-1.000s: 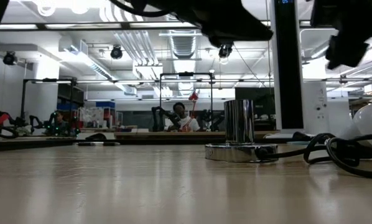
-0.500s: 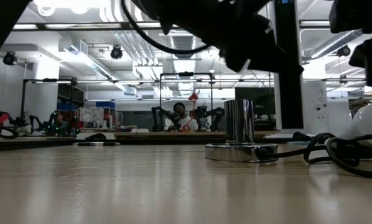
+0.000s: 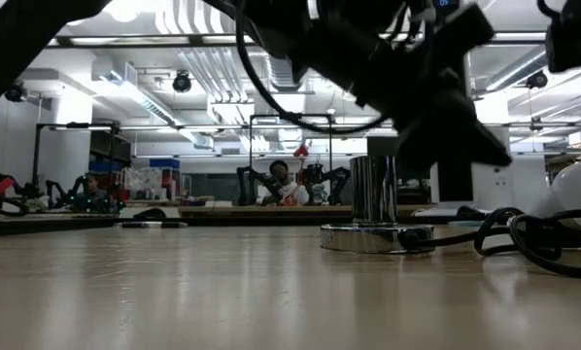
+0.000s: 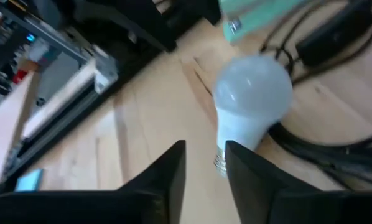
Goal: Screw lightbulb
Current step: Insert the lightbulb into the lamp
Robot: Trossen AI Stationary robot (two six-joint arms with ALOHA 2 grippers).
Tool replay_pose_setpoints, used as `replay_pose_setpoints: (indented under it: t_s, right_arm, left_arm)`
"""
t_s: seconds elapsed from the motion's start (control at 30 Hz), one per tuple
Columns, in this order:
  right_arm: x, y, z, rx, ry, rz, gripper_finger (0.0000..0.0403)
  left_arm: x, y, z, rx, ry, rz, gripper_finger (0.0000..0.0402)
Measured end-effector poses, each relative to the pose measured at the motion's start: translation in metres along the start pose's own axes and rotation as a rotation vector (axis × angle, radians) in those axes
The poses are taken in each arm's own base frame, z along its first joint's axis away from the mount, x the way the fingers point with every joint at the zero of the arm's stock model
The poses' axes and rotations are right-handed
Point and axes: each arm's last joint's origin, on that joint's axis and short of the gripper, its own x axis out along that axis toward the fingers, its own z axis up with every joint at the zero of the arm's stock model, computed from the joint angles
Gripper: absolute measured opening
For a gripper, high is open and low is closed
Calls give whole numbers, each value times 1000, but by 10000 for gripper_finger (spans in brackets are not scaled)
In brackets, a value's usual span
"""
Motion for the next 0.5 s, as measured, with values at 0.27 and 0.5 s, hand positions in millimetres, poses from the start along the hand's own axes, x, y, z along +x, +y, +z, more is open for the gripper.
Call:
replay_pose_setpoints:
  t_s: [0.27,0.5]
  right_arm:
    - [15,-7,-13,23,22,12,225]
    - [31,-4,-15,27,-11,73,217]
  left_arm:
    - [1,-2,-5,-1,-17,-71,165]
    - [2,1,-6,-22,-43,-99,169]
